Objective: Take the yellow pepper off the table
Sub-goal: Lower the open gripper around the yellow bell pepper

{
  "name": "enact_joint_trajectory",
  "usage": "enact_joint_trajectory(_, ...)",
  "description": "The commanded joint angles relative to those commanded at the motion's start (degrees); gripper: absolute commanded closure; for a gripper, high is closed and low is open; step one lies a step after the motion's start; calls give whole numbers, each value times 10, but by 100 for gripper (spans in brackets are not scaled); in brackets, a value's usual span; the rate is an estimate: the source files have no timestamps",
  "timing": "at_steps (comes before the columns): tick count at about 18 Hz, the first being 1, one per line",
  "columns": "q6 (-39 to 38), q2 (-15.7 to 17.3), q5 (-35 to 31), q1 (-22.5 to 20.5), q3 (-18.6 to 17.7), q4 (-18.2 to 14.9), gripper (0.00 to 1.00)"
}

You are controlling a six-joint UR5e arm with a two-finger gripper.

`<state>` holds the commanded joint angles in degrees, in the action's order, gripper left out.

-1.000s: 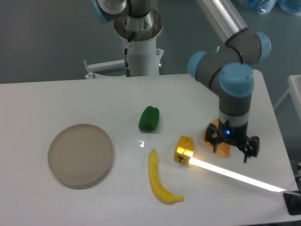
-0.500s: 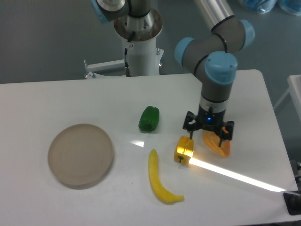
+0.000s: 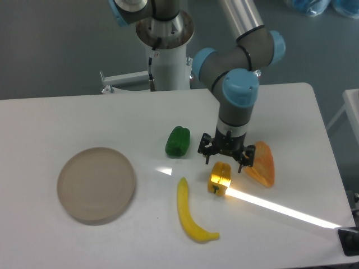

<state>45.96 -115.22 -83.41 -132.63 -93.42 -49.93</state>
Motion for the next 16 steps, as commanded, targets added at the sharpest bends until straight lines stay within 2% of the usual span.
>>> enact_joint_trajectory(7, 12, -23, -4, -1, 23, 8, 0)
enact_joint_trajectory(16, 19, -26, -24, 0, 13, 11, 0)
